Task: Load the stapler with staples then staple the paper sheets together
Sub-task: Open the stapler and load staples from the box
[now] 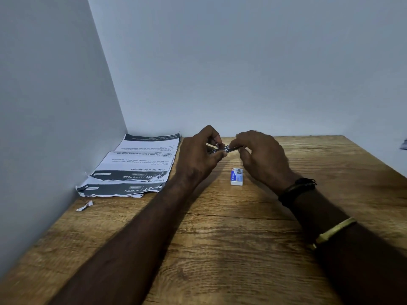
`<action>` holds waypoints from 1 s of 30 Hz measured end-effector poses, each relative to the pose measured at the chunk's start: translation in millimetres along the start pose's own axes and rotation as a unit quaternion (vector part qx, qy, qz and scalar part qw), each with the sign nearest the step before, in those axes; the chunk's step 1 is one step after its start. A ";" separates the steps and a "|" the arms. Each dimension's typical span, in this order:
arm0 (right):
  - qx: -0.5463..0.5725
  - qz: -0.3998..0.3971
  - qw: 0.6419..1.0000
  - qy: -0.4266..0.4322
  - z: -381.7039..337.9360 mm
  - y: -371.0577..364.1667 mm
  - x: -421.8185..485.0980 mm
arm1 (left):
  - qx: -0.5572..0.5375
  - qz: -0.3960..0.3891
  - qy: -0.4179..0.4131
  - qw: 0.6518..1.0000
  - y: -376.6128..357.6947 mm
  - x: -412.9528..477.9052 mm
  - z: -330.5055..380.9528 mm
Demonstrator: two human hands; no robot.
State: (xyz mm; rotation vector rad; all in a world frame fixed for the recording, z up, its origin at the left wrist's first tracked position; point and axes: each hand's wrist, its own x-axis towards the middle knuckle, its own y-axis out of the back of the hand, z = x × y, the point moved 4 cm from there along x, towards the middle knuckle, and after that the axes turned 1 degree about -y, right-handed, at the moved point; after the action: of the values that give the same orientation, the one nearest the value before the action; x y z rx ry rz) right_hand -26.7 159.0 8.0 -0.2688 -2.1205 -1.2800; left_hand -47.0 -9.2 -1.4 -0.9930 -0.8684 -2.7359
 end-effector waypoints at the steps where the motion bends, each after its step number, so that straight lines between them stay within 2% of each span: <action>1: -0.002 -0.004 1.000 0.001 -0.7 -0.6 0.0 | 0.002 -0.001 -0.002 1.000 -0.4 -0.2 1.1; 6: 0.022 0.015 1.000 -0.017 -0.6 -1.2 0.9 | 0.024 -0.015 -0.006 1.000 -3.5 -1.4 5.9; 9: 0.052 0.063 0.995 -0.064 1.3 4.2 3.6 | 0.034 -0.014 0.002 0.999 -4.0 -1.4 6.1; 12: 0.017 0.066 0.990 -0.122 0.8 6.7 7.8 | 0.037 -0.015 0.001 0.999 -5.6 -2.0 6.6; 17: -0.040 0.004 0.983 -0.181 -10.9 2.6 11.3 | 0.050 -0.022 -0.010 0.998 -10.1 -3.7 8.9; 23: -0.090 -0.090 0.953 -0.276 -9.4 3.0 31.2 | 0.076 -0.044 -0.034 0.996 -14.1 -6.7 15.1; 30: -0.106 -0.193 0.934 -0.283 -5.9 -4.4 52.3 | 0.104 -0.065 -0.038 0.992 -15.7 -10.1 16.4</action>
State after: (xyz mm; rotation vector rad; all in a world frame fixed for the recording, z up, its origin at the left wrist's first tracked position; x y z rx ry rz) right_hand -66.9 144.2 39.0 -0.3566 -2.6065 -1.8409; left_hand -34.4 11.9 -4.9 -1.0373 -1.2439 -2.6536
